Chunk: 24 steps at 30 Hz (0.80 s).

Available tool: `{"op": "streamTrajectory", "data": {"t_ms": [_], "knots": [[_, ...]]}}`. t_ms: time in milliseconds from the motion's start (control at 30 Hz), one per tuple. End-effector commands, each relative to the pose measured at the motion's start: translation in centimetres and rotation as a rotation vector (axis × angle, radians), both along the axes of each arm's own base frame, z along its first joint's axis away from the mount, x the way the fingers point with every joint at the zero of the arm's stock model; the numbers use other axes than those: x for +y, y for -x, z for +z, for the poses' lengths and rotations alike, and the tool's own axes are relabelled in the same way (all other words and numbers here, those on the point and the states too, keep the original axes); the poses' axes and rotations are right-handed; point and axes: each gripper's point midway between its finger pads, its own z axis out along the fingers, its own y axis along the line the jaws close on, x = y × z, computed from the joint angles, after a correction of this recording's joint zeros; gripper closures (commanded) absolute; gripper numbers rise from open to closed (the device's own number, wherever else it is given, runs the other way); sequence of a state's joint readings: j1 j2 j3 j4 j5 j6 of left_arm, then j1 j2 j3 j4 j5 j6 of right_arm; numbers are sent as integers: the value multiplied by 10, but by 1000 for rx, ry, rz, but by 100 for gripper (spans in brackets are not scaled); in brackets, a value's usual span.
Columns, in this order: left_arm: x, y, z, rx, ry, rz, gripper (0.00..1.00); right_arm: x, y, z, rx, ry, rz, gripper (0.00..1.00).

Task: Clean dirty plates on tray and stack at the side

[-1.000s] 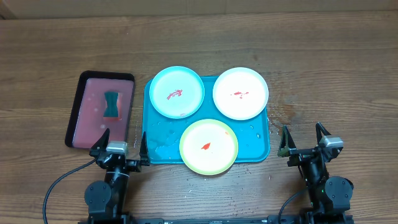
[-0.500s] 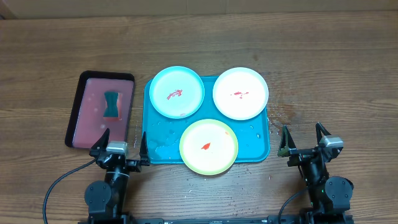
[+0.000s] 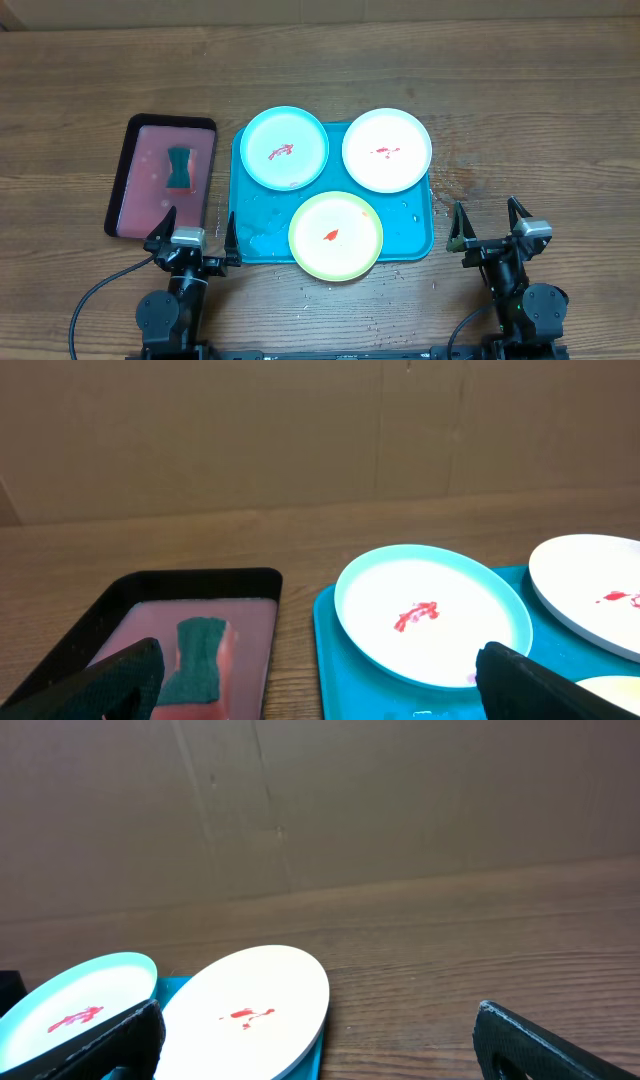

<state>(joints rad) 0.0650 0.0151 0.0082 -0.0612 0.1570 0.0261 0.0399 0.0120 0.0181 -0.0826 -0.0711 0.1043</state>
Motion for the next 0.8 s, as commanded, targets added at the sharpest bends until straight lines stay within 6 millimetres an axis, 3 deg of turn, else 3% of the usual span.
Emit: {"op": "streamTrajectory", "data": {"t_ms": [0, 500, 767], "knots": [[0, 0, 0, -5, -12, 1, 0, 0, 0, -2, -4, 0, -1, 0], [-1, 0, 0, -6, -11, -5, 0, -1, 0, -1, -5, 0, -4, 0], [9, 1, 5, 1, 49, 54, 0, -2, 0, 16, -65, -89, -7, 0]]}}
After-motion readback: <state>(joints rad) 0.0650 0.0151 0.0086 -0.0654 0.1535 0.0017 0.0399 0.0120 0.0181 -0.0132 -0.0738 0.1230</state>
